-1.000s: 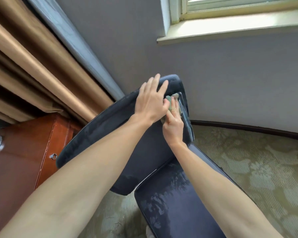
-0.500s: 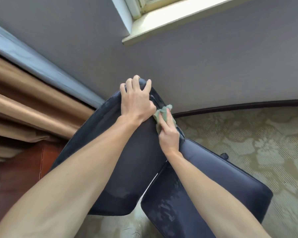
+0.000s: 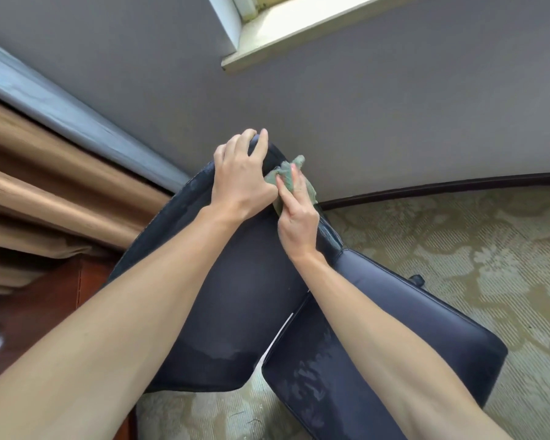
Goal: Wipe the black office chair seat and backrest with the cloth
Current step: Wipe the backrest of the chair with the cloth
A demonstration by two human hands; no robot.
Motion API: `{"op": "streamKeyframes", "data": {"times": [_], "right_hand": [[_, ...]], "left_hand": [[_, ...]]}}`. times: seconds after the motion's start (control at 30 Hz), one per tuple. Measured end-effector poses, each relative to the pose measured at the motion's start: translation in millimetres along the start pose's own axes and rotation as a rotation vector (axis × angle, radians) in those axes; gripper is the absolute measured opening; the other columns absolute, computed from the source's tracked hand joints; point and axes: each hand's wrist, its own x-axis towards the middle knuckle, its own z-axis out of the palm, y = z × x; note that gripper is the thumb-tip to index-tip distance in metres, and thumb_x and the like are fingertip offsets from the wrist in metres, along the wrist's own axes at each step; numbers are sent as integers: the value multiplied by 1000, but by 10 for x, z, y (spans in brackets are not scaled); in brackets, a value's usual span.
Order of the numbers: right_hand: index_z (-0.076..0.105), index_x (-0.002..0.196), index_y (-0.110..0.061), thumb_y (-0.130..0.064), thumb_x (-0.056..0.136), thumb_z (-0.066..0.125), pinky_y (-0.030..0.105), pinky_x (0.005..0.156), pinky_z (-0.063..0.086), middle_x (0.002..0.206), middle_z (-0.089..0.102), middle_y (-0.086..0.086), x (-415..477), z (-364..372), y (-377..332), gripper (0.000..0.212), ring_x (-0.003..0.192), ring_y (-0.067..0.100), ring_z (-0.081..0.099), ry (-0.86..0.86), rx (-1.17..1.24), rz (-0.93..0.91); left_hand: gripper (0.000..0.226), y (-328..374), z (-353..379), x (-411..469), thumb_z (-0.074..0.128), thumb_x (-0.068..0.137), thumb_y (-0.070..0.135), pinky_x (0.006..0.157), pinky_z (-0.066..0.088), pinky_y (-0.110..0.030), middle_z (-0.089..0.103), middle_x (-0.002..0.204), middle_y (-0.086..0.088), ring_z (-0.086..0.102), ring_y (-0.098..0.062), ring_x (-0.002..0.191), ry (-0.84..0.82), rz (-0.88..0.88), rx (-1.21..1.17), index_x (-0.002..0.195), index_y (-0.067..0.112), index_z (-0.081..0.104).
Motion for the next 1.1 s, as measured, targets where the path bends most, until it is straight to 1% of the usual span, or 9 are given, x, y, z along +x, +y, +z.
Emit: {"op": "streamKeyframes", "data": {"times": [0.1,0.2,0.33,0.5,0.63,0.73,0.9,1.0,1.1], "right_hand": [[64,124,-8,16,83,53,7,110,19,141,49,18,128,49,-37,49,134,35,43,-20,15,-66],[64,125,-11,16,83,51,8,110,23,142,50,14,84,55,28,51,135,28,43,-44,-8,-82],[61,129,-15,-13,94,40,24,108,38,141,51,10,-152,-55,315,41,132,24,47,-52,-65,-42],[60,130,-15,3,88,46,42,103,45,140,52,10,-398,-230,596,48,130,27,50,-92,-92,164],[62,128,-11,10,86,45,35,108,40,140,52,9,-114,-125,326,49,132,23,46,-13,5,97],[60,129,-10,12,87,43,38,111,36,142,50,12,57,-9,172,51,135,23,41,19,58,81],[59,131,-13,3,90,42,29,113,33,142,50,9,-316,-96,527,47,133,25,45,-55,-39,33],[52,137,-14,3,90,48,35,108,39,146,45,9,-657,-272,972,50,131,29,48,-99,-128,253],[46,142,-17,-1,97,40,39,108,39,151,39,4,-875,-449,1173,48,134,26,44,-152,-108,511]], "left_hand": [[79,-46,11,39,51,75,17,115,13,-38,34,152,-7,27,-25,141,8,3,-49,151,10,31],[83,-61,0,37,44,71,27,114,14,-39,32,153,-8,26,-27,141,-4,8,-9,152,15,31],[86,-18,70,-20,43,67,39,110,15,-44,22,156,-13,21,-32,140,-40,42,206,151,27,31],[86,27,162,-1,63,71,48,110,14,-50,16,155,-16,16,-37,140,-55,27,332,149,31,31],[83,113,140,13,50,68,37,111,14,-50,16,155,-15,15,-36,140,-50,5,314,149,31,32],[89,145,86,20,36,59,33,112,13,-51,17,154,-14,15,-35,141,-55,-27,257,148,32,35],[87,155,134,21,41,60,31,114,11,-52,18,153,-16,17,-38,138,-54,-58,268,146,31,37],[85,170,224,26,57,65,32,114,9,-56,15,153,-20,15,-42,138,-52,-49,332,147,31,33],[86,175,332,17,64,70,54,114,4,-61,12,155,-26,10,-47,142,-10,-42,391,147,32,33]]}}
